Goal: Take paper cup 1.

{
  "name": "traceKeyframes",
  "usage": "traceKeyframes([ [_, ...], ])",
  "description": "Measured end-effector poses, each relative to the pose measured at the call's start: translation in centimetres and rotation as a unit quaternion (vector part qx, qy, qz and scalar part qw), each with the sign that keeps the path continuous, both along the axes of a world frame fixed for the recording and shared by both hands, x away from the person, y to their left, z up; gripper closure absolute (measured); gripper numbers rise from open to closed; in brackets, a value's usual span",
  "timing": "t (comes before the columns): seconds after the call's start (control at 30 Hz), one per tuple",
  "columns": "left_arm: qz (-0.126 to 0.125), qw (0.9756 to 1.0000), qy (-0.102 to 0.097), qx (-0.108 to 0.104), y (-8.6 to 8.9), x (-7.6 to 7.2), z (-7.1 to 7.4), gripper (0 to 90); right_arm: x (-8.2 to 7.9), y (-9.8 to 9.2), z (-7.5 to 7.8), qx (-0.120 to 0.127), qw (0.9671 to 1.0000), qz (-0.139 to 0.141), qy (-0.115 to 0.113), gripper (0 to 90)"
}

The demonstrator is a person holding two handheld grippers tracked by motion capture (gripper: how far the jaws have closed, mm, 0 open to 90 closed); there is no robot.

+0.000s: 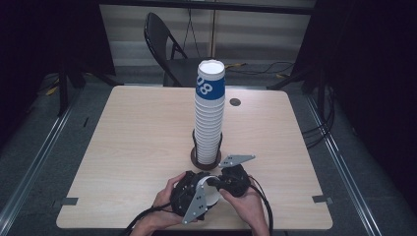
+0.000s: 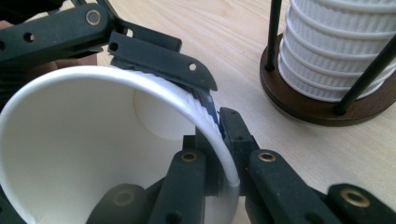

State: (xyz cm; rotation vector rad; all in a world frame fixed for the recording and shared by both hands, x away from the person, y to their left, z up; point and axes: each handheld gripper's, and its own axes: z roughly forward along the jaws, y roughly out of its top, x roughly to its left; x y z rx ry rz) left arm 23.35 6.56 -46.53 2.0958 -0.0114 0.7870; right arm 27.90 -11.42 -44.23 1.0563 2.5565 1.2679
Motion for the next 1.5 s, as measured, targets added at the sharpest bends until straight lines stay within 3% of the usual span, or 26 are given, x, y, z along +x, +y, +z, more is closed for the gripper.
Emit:
traceKeyframes([
  [0.07, 0.004, 1.0000, 0.002, -0.001, 0.1, 0.1, 0.0, 18.4, 0.0, -0.1, 0.0, 0.008, 1.0000, -0.005, -0.002, 83.4],
  [0.1, 0.003, 0.9998, 0.016, -0.014, 0.3, 0.2, 0.1, 18.4, -0.1, -0.1, -0.1, 0.013, 0.9998, -0.010, -0.009, 81.0],
  [0.3, 0.007, 0.9986, 0.039, -0.036, 1.0, 0.9, 0.2, 18.3, -0.2, -0.3, -0.1, 0.026, 0.9991, -0.027, -0.018, 72.9],
  [0.47, 0.007, 0.9979, 0.041, -0.050, 1.4, 1.3, 0.1, 18.4, -0.5, -0.6, 0.1, 0.033, 0.9982, -0.039, -0.031, 66.2],
  [0.63, 0.010, 0.9930, 0.070, -0.095, 2.2, 1.9, 0.2, 18.4, -1.1, -0.8, 0.1, 0.049, 0.9944, -0.064, -0.070, 51.1],
  [0.7, 0.010, 0.9907, 0.081, -0.109, 2.5, 2.1, 0.2, 18.5, -1.2, -0.8, 0.1, 0.054, 0.9935, -0.066, -0.076, 50.8],
  [0.77, 0.023, 0.9900, 0.082, -0.112, 2.8, 2.4, 0.1, 18.5, -1.5, -1.0, 0.1, 0.077, 0.9895, -0.073, -0.099, 46.3],
  [0.8, 0.023, 0.9900, 0.082, -0.112, 2.8, 2.4, 0.1, 18.4, -1.5, -1.0, 0.1, 0.077, 0.9895, -0.073, -0.099, 46.3],
  [0.83, 0.025, 0.9888, 0.088, -0.119, 3.1, 2.6, 0.1, 18.4, -1.6, -1.2, 0.1, 0.102, 0.9870, -0.078, -0.097, 44.1],
  [0.9, 0.028, 0.9873, 0.093, -0.126, 3.5, 2.8, 0.1, 18.5, -1.6, -1.3, 0.1, 0.105, 0.9862, -0.080, -0.100, 44.0],
  [0.97, 0.035, 0.9856, 0.097, -0.134, 4.0, 3.1, 0.1, 18.5, -1.8, -1.4, 0.1, 0.110, 0.9831, -0.089, -0.116, 42.9],
  [1.07, 0.037, 0.9832, 0.108, -0.143, 4.5, 3.5, 0.2, 18.5, -2.1, -1.8, 0.2, 0.128, 0.9774, -0.099, -0.136, 41.7],
  [1.1, 0.036, 0.9823, 0.111, -0.147, 4.7, 3.6, 0.2, 18.4, -2.3, -2.0, 0.2, 0.139, 0.9736, -0.105, -0.147, 39.6],
  [1.13, 0.038, 0.9820, 0.111, -0.148, 4.7, 3.7, 0.3, 18.4, -2.3, -2.0, 0.2, 0.139, 0.9736, -0.105, -0.147, 39.6],
  [1.17, 0.045, 0.9811, 0.114, -0.150, 4.9, 3.8, 0.4, 18.4, -2.4, -2.2, 0.2, 0.147, 0.9701, -0.114, -0.156, 38.9],
  [1.2, 0.050, 0.9801, 0.117, -0.152, 5.2, 4.1, 0.5, 18.4, -2.5, -2.3, 0.2, 0.151, 0.9686, -0.117, -0.159, 38.4],
  [1.3, 0.057, 0.9785, 0.121, -0.157, 5.6, 4.3, 0.6, 18.4, -2.7, -2.5, 0.1, 0.154, 0.9650, -0.125, -0.171, 37.3],
  [1.33, 0.061, 0.9776, 0.122, -0.160, 5.7, 4.4, 0.7, 18.4, -2.9, -2.6, 0.1, 0.162, 0.9617, -0.134, -0.176, 35.1],
  [1.37, 0.066, 0.9762, 0.125, -0.164, 5.9, 4.7, 0.7, 18.4, -3.1, -2.7, -0.1, 0.154, 0.9601, -0.144, -0.184, 33.5],
  [1.5, 0.074, 0.9701, 0.139, -0.184, 7.0, 5.4, 1.1, 18.4, -3.2, -2.7, -0.5, 0.146, 0.9585, -0.157, -0.188, 29.9],
])
